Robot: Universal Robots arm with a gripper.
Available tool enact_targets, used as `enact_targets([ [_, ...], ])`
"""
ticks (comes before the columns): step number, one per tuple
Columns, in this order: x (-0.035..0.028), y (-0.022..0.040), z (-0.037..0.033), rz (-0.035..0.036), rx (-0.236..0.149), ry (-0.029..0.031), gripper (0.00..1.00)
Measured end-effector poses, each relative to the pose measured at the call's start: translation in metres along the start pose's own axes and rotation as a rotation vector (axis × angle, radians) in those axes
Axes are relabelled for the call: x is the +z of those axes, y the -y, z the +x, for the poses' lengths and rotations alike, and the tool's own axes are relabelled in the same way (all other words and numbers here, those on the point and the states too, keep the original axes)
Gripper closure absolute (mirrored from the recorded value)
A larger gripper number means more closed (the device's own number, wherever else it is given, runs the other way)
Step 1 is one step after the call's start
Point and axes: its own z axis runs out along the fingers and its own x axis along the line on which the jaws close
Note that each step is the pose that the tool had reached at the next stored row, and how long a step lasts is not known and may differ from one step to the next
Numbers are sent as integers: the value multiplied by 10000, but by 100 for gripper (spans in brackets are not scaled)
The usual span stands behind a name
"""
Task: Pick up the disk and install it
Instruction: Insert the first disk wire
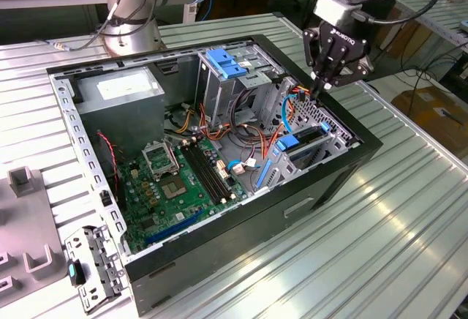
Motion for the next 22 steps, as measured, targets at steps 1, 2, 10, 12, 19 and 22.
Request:
enact_targets([
  [1,4,0,0,-8,368,3,83],
  [2,7,0,0,-15,690,5,83],
  [10,14,0,1,-31,1390,11,83],
  [12,15,-1,20,-31,1390,11,83],
  [19,26,-83,123,-30,1337,10,83],
  [22,37,-91,141,-22,1004,8,83],
])
